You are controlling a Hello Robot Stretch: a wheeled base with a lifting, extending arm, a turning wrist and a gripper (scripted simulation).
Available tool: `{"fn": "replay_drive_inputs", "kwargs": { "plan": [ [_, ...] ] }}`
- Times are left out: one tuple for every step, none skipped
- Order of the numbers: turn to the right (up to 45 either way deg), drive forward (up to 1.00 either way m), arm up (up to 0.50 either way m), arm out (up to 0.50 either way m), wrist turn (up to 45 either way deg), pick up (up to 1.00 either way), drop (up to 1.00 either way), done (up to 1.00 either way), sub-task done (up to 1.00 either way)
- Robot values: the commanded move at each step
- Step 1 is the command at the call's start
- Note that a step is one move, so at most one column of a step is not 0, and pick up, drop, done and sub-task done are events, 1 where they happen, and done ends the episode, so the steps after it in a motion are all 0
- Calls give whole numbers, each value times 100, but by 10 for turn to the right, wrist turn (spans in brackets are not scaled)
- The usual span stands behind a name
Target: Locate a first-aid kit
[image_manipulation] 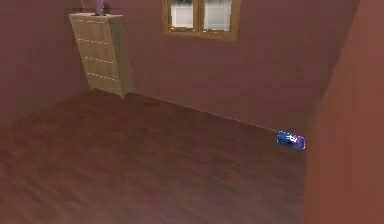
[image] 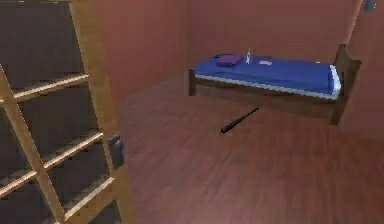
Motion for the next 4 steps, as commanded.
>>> {"fn": "replay_drive_inputs", "kwargs": {
  "plan": [
    [270,0,0,0,0,0,0,0,0],
    [0,30,0,0,0,0,0,0,0],
    [-450,0,0,0,0,0,0,0,0],
    [-450,0,0,0,0,0,0,0,0]
  ]
}}
